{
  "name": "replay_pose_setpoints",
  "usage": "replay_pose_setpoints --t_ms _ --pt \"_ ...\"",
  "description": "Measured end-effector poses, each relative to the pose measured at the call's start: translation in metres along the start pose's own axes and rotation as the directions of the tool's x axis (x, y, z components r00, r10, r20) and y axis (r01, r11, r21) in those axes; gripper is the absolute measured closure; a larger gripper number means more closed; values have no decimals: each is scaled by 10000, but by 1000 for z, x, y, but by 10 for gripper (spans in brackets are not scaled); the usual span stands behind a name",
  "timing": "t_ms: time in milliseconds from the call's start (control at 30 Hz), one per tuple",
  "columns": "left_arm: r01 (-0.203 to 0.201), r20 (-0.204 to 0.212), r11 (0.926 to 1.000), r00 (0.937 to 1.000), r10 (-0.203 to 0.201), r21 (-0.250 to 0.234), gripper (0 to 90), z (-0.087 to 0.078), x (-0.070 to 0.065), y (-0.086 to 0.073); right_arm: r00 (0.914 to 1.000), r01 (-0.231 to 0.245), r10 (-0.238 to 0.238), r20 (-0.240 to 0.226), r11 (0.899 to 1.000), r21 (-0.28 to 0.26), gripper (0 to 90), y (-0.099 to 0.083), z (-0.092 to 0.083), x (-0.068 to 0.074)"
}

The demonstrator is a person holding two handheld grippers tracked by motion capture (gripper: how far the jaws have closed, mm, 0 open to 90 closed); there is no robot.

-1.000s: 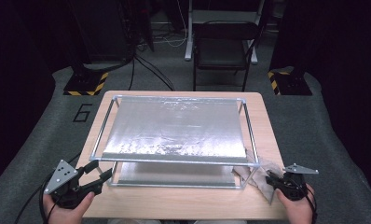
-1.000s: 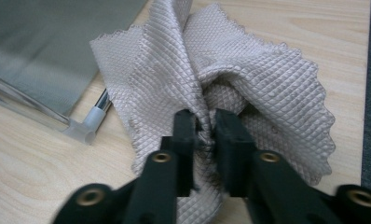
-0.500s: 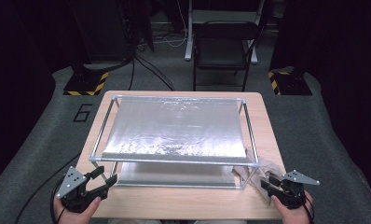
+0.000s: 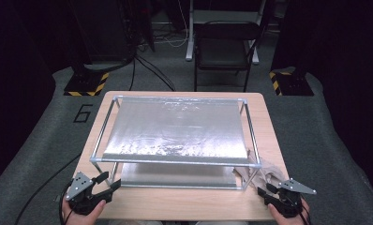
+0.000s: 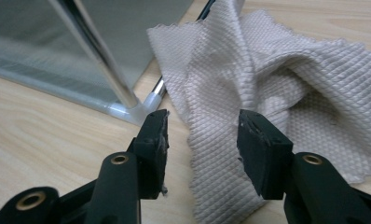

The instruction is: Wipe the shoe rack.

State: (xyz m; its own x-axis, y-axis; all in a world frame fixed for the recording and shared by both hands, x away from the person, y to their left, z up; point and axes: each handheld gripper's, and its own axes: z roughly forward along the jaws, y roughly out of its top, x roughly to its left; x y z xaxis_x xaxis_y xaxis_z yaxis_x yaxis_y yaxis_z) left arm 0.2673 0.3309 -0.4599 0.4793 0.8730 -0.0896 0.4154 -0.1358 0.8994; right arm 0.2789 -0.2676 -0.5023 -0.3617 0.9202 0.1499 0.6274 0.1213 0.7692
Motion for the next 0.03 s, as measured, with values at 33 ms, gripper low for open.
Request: replay_pose_setpoints --t_ms 33 --pt "33 7 10000 10000 -33 -45 402 0 1 -1 10000 74 -74 -24 9999 -84 529 -2 1 1"
